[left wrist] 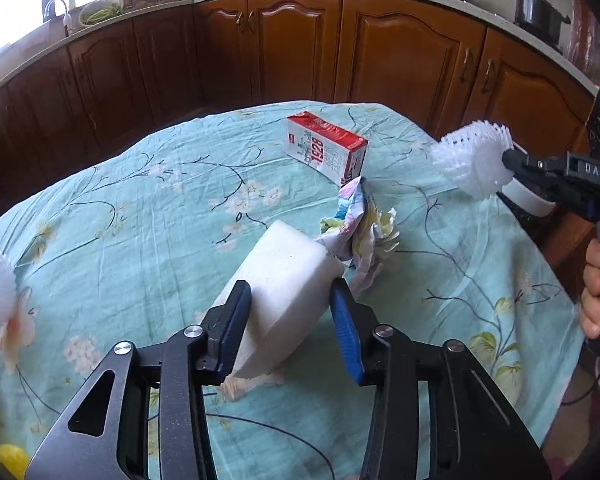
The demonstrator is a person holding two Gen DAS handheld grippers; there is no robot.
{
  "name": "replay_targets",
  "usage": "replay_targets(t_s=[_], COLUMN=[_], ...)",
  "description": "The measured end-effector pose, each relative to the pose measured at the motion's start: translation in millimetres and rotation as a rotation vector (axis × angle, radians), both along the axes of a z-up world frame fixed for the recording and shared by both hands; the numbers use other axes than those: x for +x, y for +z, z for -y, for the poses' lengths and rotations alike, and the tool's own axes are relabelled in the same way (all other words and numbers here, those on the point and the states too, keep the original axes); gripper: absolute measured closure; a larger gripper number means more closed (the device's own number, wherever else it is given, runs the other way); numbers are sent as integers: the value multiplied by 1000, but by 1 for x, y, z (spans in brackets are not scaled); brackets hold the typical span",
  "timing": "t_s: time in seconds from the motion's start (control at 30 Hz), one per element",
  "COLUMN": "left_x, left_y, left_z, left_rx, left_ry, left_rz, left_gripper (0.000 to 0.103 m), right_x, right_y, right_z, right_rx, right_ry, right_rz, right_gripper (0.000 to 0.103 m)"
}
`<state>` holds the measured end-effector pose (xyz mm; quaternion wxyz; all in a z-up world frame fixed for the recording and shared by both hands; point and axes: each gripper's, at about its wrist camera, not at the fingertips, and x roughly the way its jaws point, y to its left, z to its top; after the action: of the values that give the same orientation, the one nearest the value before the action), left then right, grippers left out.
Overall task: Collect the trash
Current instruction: 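Carry the foam block and foam net over the bin and open both grippers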
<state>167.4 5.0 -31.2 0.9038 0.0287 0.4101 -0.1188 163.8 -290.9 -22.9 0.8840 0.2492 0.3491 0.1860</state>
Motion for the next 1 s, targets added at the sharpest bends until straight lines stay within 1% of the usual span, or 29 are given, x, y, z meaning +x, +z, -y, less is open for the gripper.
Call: replay_targets(t_s=[0.07, 0.17, 0.33, 0.43, 0.47, 0.6, 0.8, 1.0], left_x=[-3, -8, -18, -21, -22, -18, -12, -3], left_y=[7, 17, 36, 48, 51, 56, 55, 57], left_z=[-6, -8, 3, 13, 19, 47, 95, 137], left_rx=[-68, -141, -216, -287, -297, -313, -305, -292], left_ry=[3, 4, -11, -48, -62, -119, -201, -260], left_rz=[-3, -5, 32, 45, 50, 53, 41, 21], left_gripper=[70, 75, 76, 76, 76, 76, 76, 76], right_x=[-9, -17, -30, -38, -39, -47, -57, -67], right_y=[4, 5, 5, 6, 7, 9, 11, 15], right_z=[2, 8, 18, 25, 27, 40, 63, 92], right_rx=[3, 10, 13, 14, 13, -1, -17, -34], right_ry=[2, 4, -8, -18, -24, -54, -105, -162], right_rz=[11, 17, 16, 22, 24, 33, 41, 52], right_gripper=[93, 93, 93, 93, 93, 93, 93, 93])
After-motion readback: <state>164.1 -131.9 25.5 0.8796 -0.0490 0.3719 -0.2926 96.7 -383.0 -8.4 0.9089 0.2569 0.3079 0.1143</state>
